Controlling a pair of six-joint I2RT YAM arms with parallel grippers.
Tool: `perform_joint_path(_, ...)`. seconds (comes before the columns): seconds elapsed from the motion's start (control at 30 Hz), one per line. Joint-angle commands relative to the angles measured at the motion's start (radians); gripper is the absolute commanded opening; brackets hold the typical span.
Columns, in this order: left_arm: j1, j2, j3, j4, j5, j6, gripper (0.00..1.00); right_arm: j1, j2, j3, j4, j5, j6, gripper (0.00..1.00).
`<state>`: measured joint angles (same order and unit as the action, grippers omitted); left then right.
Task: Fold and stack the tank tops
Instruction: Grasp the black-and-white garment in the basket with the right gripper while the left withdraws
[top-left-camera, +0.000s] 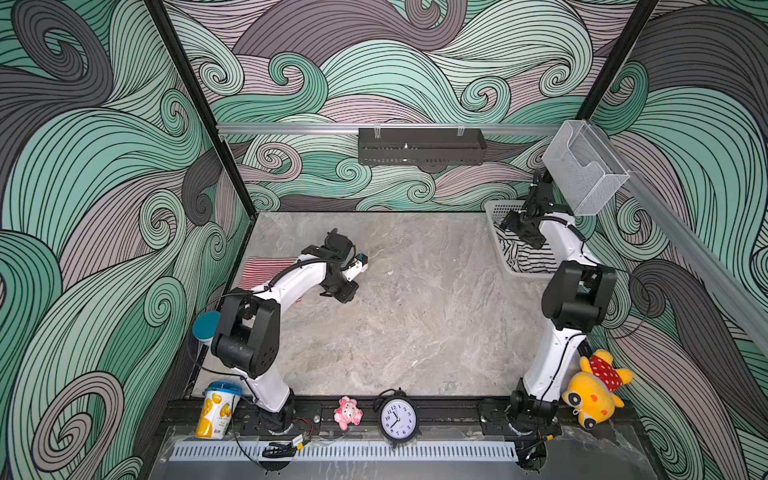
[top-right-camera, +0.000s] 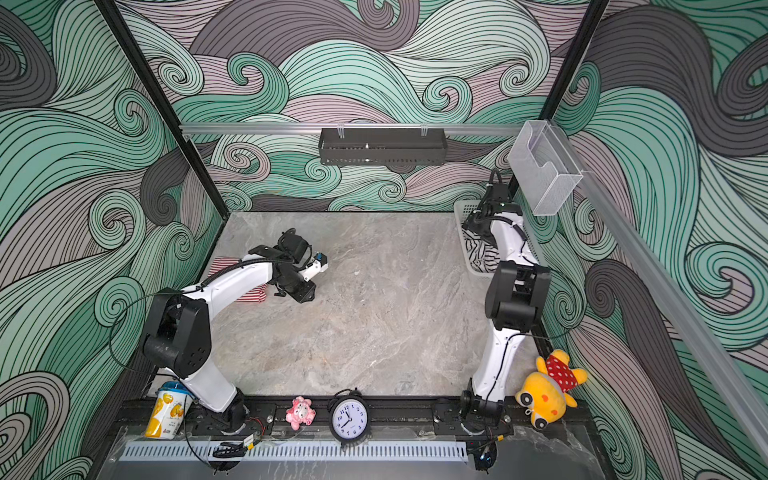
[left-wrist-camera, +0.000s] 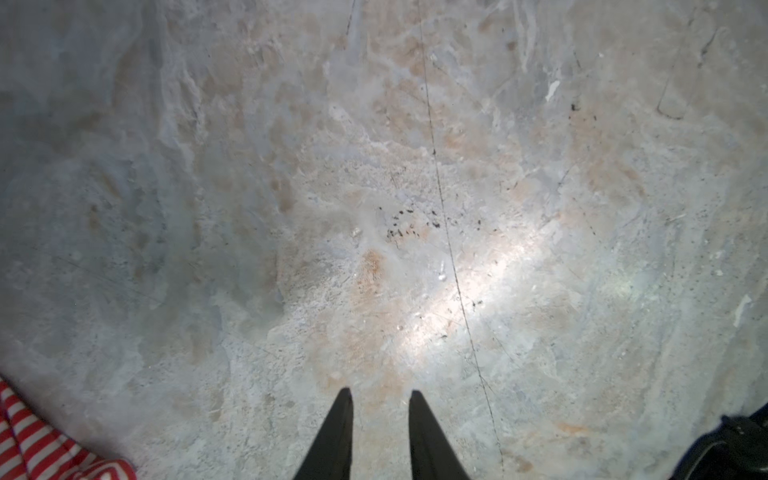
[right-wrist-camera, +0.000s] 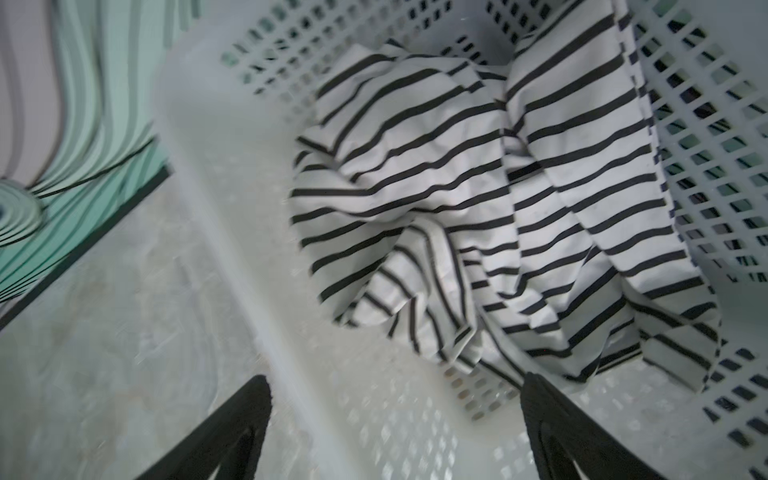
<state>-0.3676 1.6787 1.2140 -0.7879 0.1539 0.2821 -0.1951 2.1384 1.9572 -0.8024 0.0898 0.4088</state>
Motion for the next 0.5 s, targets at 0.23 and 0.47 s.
perform_joint_path(0.23, -0.004, -0.023, -0.045, 0.046, 0.012, -0.017, 0.27, -0.076, 0.233, 0.215, -0.152, 0.102, -0.061, 0.94)
perform_joint_path(0.47, -0.003, -0.001, -0.044, 0.05, 0.006, -0.02, 0.26, -0.122, 0.356, 0.343, -0.224, 0.107, -0.066, 0.85)
